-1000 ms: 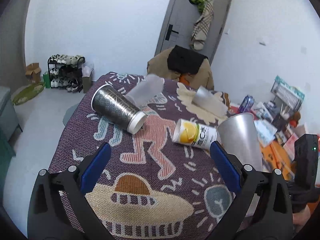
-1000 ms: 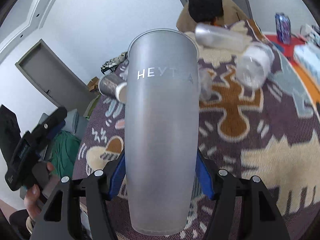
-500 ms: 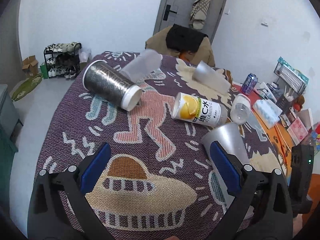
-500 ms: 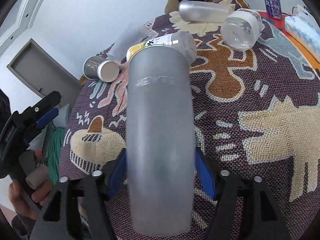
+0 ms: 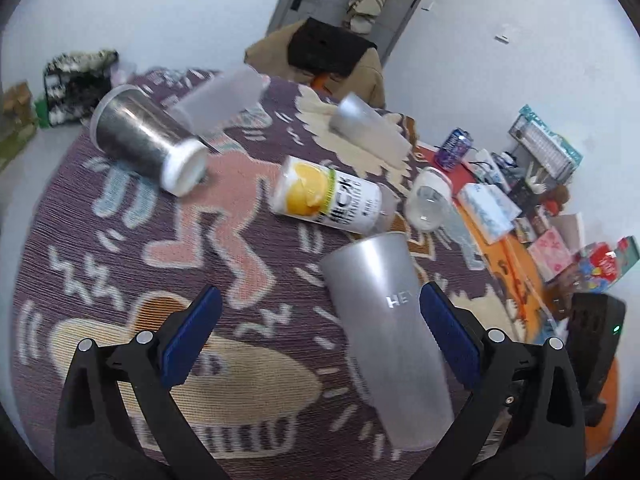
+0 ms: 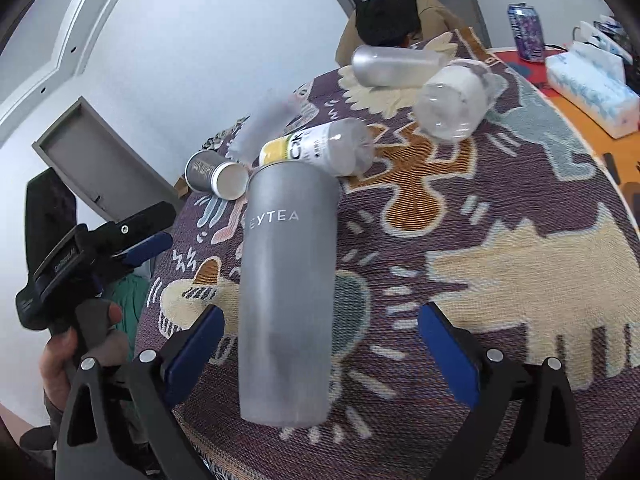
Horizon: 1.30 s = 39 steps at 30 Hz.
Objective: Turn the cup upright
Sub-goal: 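Lift the HEYTEA cup with the right gripper and rotate it rim up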
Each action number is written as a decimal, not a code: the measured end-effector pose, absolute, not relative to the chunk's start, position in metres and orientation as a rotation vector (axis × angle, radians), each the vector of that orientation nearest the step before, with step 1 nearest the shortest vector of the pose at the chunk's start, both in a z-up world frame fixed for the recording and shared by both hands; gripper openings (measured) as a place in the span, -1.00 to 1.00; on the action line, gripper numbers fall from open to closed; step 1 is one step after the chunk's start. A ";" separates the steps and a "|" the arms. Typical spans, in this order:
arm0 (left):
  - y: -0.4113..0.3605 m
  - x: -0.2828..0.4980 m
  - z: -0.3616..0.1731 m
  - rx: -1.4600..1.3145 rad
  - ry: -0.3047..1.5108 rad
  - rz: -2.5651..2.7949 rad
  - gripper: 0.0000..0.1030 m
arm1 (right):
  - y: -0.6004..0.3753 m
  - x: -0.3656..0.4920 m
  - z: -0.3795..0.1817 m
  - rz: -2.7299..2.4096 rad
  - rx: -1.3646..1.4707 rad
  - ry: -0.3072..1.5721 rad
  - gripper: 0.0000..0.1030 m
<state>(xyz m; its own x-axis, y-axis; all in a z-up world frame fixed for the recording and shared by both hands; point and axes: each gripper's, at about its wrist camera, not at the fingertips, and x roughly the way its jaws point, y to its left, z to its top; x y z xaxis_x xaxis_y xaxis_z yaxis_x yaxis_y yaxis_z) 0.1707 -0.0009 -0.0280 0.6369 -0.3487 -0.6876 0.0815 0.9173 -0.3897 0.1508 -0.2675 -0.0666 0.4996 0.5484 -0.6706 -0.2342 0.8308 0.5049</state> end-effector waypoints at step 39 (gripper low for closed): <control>-0.064 0.215 -0.027 -0.354 0.925 -0.484 0.52 | -0.323 0.141 -0.077 0.362 0.406 0.894 0.85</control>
